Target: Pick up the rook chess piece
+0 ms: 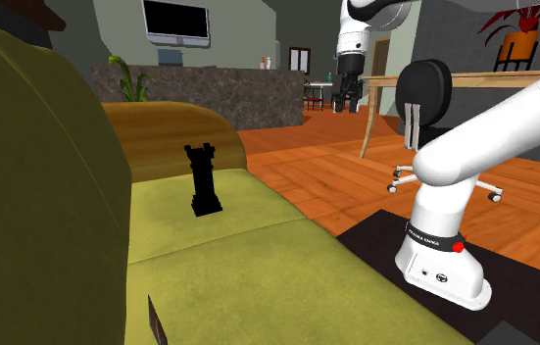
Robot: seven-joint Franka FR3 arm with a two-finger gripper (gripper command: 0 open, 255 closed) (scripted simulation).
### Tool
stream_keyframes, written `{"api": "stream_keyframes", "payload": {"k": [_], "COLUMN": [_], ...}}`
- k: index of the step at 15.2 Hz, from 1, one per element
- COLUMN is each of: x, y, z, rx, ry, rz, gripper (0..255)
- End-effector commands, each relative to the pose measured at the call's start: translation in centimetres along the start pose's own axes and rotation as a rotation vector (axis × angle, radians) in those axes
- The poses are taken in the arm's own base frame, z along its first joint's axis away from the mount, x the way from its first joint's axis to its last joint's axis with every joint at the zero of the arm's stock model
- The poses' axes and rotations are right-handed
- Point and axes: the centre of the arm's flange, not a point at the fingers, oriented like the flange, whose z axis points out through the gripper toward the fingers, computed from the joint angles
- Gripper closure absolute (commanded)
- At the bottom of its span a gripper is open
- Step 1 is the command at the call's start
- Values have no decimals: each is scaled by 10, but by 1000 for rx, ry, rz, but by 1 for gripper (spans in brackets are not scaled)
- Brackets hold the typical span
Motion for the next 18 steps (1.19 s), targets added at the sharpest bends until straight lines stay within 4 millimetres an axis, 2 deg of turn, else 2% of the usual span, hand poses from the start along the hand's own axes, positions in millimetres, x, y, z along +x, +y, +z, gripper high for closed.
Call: {"api": "stream_keyframes", "payload": {"k": [1, 18], "x": [0, 135], "y": [0, -184], "z": [0, 39], "rx": [0, 1], "ry": [0, -72], "rz": [0, -110], "gripper": [0, 0]}}
